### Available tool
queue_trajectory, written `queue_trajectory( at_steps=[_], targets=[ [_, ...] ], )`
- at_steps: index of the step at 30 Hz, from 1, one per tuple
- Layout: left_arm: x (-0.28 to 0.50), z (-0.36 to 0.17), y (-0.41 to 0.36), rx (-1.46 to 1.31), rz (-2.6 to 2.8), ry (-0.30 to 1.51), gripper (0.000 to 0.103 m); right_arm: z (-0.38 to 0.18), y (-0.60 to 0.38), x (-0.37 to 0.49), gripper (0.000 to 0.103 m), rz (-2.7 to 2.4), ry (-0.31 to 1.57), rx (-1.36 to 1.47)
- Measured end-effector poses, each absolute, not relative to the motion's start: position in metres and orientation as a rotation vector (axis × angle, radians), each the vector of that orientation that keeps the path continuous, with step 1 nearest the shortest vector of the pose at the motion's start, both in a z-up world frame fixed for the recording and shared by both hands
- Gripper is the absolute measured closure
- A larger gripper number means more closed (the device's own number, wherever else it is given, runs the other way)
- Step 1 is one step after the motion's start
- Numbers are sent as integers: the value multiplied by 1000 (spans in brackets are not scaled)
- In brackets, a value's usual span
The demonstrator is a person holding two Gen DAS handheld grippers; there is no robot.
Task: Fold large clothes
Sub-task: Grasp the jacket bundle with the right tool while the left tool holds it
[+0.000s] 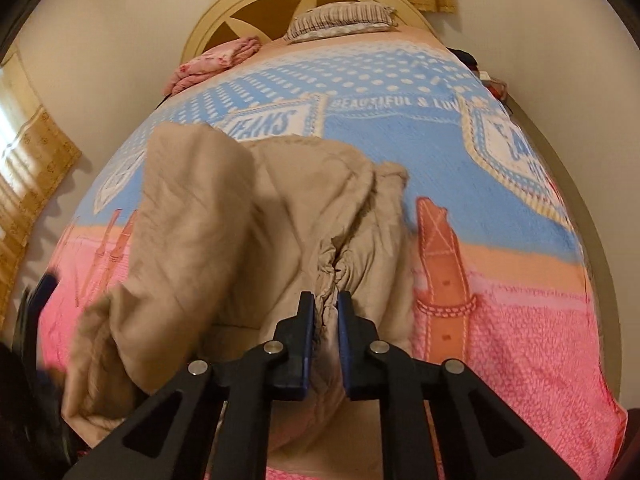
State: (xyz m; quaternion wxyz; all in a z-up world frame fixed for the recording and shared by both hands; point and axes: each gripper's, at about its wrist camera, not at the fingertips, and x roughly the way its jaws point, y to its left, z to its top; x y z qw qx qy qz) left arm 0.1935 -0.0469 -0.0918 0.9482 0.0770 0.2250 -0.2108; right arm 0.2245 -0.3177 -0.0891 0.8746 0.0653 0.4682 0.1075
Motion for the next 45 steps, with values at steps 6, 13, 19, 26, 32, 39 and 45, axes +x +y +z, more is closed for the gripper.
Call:
queue_trajectory(
  at_steps=[6,13,19,26,32,39,45],
  targets=[
    [218,-109,-89,133,-552,562,8,-60,-325,214,70,203,847,233],
    [203,-109,-131,238,-599,509,8,-54,-284,241,30,219,833,128],
    [202,-103,-115,243,-586,491,7,-82,-290,249,90,193,885,116],
    [237,-96,-98,199,-457,510,0,-107,-329,247,90,145,911,166],
    [259,-126,-126,255,-453,605,0,-67,-336,222,86,-12,809,237],
    [259,-110,-129,258,-439,607,0,-29,-303,222,86,168,629,300],
    [277,-77,-126,140,-339,586,0,-99,-323,252,85,77,755,353]
  ],
)
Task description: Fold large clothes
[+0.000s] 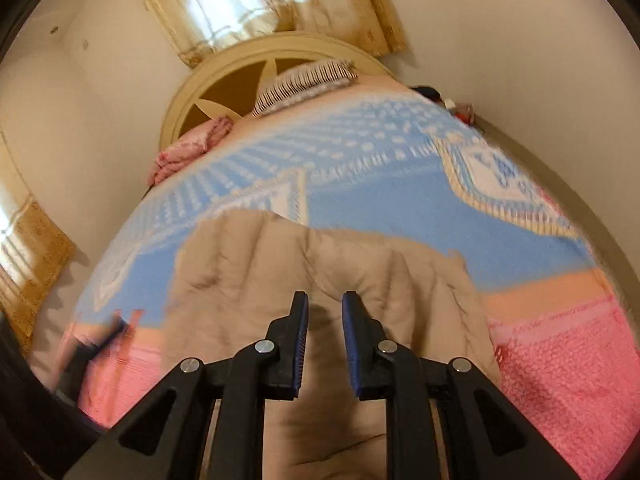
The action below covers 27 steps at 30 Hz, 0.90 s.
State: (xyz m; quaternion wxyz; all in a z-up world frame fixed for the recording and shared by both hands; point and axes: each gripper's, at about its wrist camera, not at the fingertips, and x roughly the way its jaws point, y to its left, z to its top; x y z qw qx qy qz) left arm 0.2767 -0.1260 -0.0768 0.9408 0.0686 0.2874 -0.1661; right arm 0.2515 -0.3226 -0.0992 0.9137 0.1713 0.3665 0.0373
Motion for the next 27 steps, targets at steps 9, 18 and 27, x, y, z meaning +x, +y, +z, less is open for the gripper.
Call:
queue_trajectory(
  at_steps=[9,18,27],
  targets=[
    [326,-143,-147,95,-253,762,0,-137,-361,253,82,13,751,403],
    [330,-150,-153,90,-265,792,0,-152,-359,260,79,1,765,398],
    [327,-157,-152,66,-273,796,0,-164,-359,266,77,0,780,408]
  ],
)
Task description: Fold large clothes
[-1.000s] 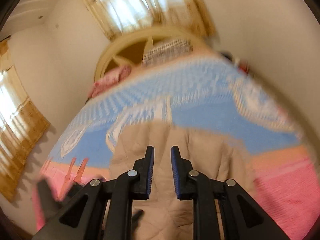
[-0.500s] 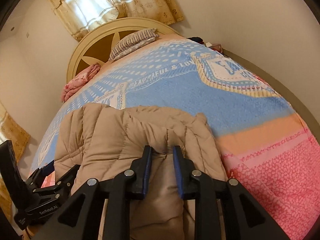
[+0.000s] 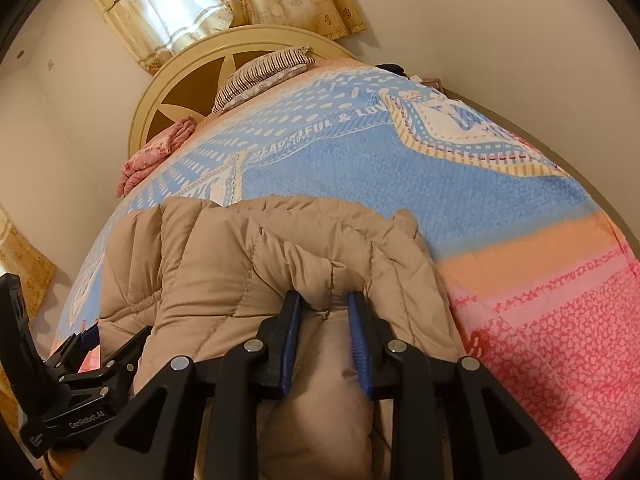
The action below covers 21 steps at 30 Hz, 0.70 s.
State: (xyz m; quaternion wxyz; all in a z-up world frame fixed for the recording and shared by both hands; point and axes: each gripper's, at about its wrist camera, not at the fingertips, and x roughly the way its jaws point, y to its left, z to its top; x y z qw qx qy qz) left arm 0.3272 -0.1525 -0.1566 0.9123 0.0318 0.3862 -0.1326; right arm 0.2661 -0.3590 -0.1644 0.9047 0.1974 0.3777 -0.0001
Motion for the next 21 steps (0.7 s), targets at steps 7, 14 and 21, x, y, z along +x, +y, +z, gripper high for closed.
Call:
queue_trajectory(
  at_steps=[7,14,21],
  targets=[
    [327,-159,-155,59,-272,795,0,-177,-363,269,77,17,781,444],
    [328,-163,-156,59,-271,794,0,-184,-363,270,76,18,773,450],
    [330,-167,-156,56,-270,803,0,-186,-358,269,76,-3,758,420]
  ],
)
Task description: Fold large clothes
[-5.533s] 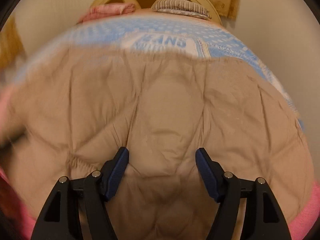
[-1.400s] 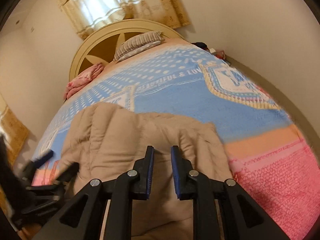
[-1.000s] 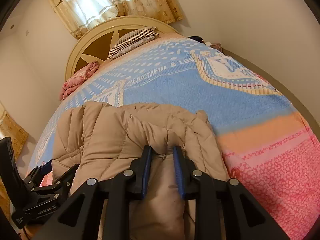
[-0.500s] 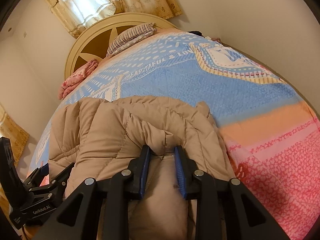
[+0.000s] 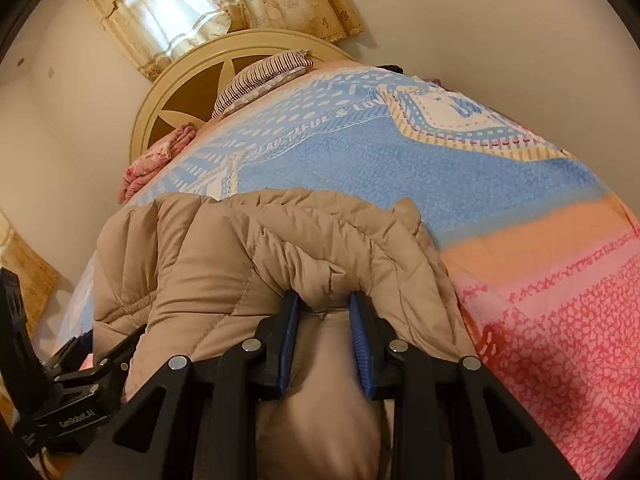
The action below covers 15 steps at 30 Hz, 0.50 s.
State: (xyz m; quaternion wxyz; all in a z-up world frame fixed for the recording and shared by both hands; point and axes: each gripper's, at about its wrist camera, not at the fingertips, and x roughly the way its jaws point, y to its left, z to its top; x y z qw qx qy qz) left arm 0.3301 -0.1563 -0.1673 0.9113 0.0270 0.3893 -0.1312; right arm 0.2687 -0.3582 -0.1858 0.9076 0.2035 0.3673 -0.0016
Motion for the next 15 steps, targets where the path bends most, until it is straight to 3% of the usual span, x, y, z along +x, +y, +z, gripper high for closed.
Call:
queue_trajectory(
  at_steps=[11,15],
  targets=[
    [329,-166,-149,39,-291,833,0,-182,-364,263,74,10,750,454],
    [312,-159,-120,-58,-348,828,0,-172,-359,253,60,-23,730,388]
  ],
)
